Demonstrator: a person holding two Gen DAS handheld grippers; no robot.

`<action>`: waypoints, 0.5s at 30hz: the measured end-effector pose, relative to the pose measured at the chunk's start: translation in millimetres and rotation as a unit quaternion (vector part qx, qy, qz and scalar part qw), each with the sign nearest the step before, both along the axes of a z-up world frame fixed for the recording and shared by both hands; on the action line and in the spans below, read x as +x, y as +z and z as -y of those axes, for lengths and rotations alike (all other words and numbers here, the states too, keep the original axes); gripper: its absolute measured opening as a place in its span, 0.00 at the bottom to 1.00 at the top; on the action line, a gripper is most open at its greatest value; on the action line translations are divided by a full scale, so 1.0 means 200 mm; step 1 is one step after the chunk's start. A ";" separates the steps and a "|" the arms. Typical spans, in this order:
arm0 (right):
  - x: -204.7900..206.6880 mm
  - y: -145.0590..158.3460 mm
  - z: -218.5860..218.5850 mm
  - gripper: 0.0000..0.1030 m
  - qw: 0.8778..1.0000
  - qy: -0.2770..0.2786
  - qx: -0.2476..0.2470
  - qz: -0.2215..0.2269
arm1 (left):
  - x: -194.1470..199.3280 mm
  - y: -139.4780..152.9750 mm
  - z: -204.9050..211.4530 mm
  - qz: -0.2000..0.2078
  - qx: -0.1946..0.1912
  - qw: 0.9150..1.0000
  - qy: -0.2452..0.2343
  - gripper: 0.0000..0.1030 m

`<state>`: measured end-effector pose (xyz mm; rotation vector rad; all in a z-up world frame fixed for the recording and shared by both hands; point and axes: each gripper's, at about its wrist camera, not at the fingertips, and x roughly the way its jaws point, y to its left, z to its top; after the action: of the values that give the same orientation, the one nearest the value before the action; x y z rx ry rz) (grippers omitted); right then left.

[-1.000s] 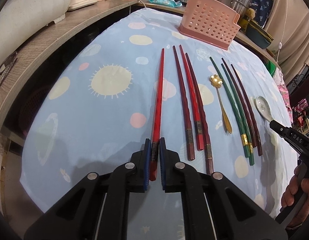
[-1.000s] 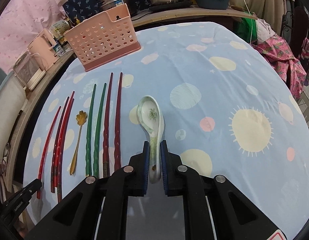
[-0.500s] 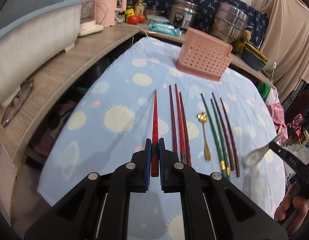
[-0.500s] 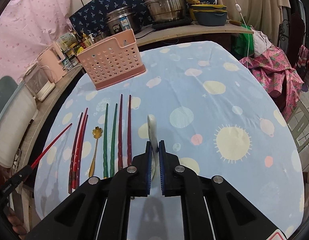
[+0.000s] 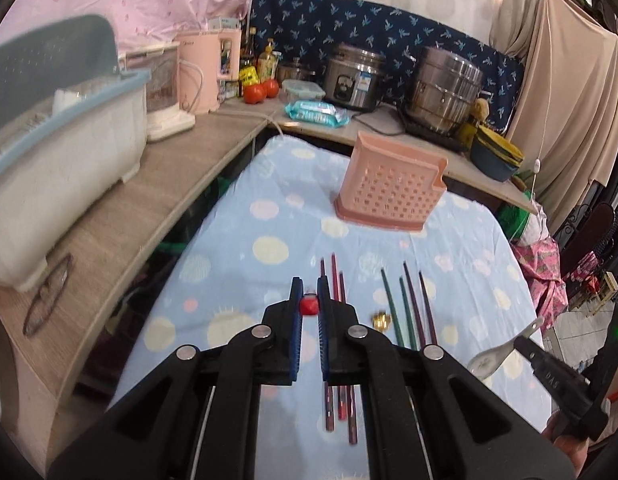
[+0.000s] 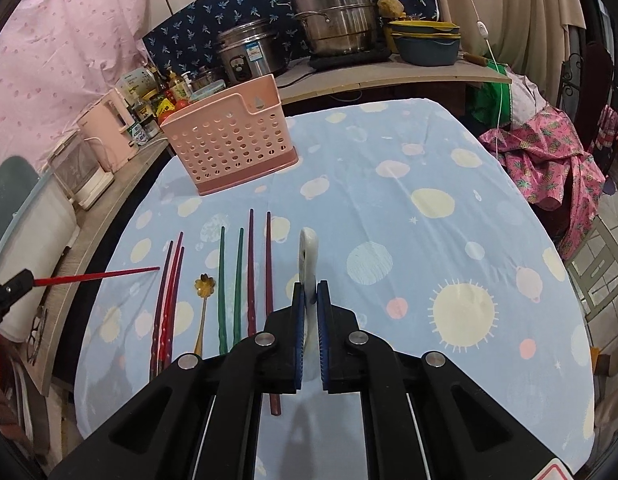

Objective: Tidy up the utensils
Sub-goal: 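Carry the red chopstick and white spoon into the pink holder with both tools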

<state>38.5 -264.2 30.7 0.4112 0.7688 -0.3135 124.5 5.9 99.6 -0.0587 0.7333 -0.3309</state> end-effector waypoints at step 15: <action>0.49 0.29 0.13 0.06 0.998 0.025 -0.013 0.048 | 0.43 0.51 0.18 0.099 -0.027 0.995 -0.003 0.06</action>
<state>136.4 -289.7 88.3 0.3782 0.6797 -0.2544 210.3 -30.0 200.8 -0.0739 0.5289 -0.3566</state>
